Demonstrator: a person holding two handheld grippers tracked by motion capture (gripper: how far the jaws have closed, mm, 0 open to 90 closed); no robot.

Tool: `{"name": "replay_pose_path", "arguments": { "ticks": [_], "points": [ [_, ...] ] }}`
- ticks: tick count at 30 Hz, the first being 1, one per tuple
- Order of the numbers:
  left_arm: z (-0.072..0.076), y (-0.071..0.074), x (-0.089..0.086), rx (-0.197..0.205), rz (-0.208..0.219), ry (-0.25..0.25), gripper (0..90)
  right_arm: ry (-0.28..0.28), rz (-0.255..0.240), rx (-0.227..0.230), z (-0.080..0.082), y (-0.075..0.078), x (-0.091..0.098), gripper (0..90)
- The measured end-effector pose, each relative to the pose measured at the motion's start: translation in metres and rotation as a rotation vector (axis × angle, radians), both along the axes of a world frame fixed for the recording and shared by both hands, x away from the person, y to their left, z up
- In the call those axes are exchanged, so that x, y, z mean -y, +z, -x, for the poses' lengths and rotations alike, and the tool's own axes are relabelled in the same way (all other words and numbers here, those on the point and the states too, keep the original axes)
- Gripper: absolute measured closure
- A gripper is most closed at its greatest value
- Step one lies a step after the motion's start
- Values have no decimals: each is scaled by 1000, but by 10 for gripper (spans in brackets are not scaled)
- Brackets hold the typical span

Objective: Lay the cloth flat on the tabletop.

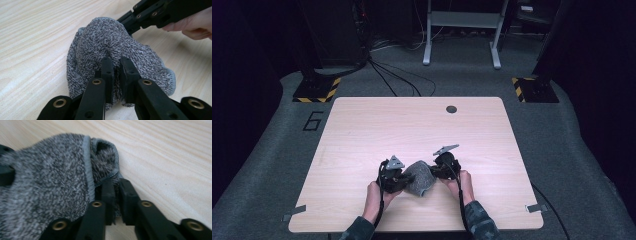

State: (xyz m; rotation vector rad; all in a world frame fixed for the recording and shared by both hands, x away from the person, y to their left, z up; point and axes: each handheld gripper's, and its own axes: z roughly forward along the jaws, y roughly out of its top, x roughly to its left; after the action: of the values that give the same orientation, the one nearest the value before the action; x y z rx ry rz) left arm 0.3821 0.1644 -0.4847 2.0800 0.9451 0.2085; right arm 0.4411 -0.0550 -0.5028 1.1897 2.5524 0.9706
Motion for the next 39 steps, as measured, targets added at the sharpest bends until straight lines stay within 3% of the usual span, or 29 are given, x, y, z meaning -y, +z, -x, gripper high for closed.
{"name": "replay_pose_path", "arguments": {
  "ticks": [14,15,18,26,35,37,39],
  "points": [
    [6,1,-20,18,24,31,812,-45,58,22,6,-3,5,900],
    [7,1,-20,12,40,44,813,-46,59,11,6,-2,6,899],
    [8,1,-25,22,32,41,812,-57,61,19,7,-2,10,900],
    [8,1,-36,4,50,71,805,-91,79,19,7,-2,20,899],
    [7,-1,-38,0,48,70,799,-147,84,12,7,-1,36,898],
    [6,-1,-38,-8,51,64,798,-153,79,12,8,0,39,875],
    [6,-2,-37,-15,51,66,797,-142,66,19,10,3,41,784]
  ]
}}
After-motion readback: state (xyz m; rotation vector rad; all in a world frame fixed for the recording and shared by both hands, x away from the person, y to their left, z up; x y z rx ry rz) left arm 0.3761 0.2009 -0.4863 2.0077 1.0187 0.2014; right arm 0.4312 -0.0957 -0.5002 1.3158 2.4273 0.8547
